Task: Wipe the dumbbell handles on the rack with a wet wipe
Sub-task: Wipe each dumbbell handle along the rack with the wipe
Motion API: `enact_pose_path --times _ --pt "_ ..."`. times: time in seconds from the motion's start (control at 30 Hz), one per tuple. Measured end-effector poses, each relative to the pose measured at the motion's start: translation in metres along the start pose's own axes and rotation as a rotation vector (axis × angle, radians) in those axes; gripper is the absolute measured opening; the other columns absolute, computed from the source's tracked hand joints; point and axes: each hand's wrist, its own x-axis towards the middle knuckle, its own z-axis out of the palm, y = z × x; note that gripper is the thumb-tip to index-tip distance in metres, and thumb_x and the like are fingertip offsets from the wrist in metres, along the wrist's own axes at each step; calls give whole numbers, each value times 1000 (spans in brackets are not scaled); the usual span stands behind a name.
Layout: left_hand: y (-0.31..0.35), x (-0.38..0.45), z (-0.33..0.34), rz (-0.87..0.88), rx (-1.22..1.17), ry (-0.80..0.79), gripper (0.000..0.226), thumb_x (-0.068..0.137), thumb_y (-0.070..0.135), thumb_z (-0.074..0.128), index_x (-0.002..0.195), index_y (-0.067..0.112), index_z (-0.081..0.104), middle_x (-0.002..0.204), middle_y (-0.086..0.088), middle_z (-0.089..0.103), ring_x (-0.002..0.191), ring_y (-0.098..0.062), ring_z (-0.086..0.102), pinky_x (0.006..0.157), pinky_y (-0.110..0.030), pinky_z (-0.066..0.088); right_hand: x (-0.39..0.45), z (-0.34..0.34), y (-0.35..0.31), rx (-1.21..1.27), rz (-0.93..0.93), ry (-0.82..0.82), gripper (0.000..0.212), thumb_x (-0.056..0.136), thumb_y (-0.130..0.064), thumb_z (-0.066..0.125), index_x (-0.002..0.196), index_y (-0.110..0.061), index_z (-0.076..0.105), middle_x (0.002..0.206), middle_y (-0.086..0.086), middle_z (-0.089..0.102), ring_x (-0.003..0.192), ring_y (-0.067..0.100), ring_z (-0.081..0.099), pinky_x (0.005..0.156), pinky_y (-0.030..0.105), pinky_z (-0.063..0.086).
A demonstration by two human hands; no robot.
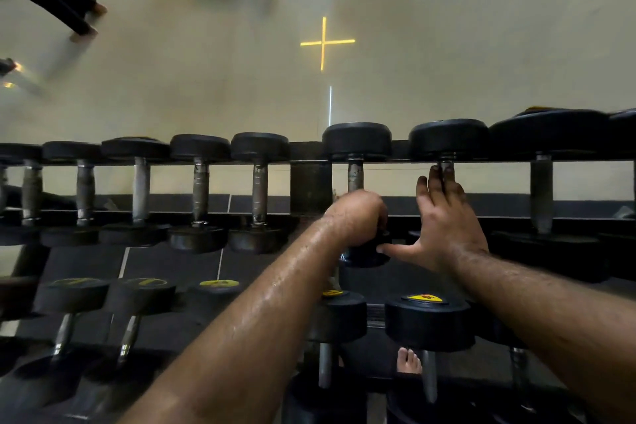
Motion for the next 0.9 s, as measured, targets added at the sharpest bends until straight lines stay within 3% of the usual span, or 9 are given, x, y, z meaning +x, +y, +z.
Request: enact_pose_path --times 0.07,0.17,0.3,0.4,0.53,0.63,0.73,0.8,0.9 --pt "-4 -4 1 -2 -17 -64 23 91 18 78 113 26 80 104 4 76 95 -16 70 89 -35 61 1 3 1 -2 -6 10 165 51 -118 23 170 -3 12 177 23 -11 162 37 -24 134 55 9" --pt "-25 -13 -22 -16 -275 -83 16 90 16 78 100 28 82 98 10 76 92 -8 71 82 -29 61 1 6 1 -9 -10 25 164 53 -117 25 170 -3 11 177 22 -10 162 38 -24 134 56 8" --pt "-38 -23 -11 -121 -293 158 14 91 18 79 99 29 80 99 11 72 91 -4 68 84 -29 62 0 8 0 -16 0 25 160 56 -116 27 170 -5 7 177 20 -13 161 38 -27 134 55 3" --pt "-38 -36 13 -145 -353 148 22 94 10 72 102 28 79 108 8 71 96 -8 68 83 -31 63 0 11 1 -23 8 17 158 56 -115 27 170 -8 10 178 17 -8 162 38 -23 134 55 4" --pt "-51 -65 -1 -67 -692 144 21 95 4 70 100 22 80 105 6 74 99 -8 71 84 -25 60 0 13 3 -35 -21 21 150 58 -115 20 170 -14 17 179 11 8 165 35 -12 133 57 0" --pt "-63 -83 0 -153 -908 467 23 92 3 72 99 23 81 99 5 78 99 -12 75 85 -33 64 -10 4 -8 -54 -216 50 143 63 -112 22 169 -16 27 177 9 23 166 27 11 133 55 1" --pt "-75 -96 7 -288 -1136 738 19 87 8 74 97 22 82 94 1 80 94 -20 77 79 -49 66 -13 -8 -64 -22 -437 -11 123 69 -103 52 158 -18 45 160 6 49 147 28 43 124 46 35" --pt "-80 -102 7 -337 -1198 846 20 85 8 73 96 22 82 91 0 80 90 -22 77 75 -52 66 -6 -13 -111 -20 -399 -149 109 61 -102 60 134 -21 64 132 2 64 129 26 49 107 47 48" --pt "-83 -111 5 -312 -1155 957 18 89 5 75 100 18 81 91 2 79 89 -14 76 76 -34 65 4 -12 -155 -102 -260 -308 81 60 -86 81 109 -23 71 107 0 64 117 25 50 98 48 46"
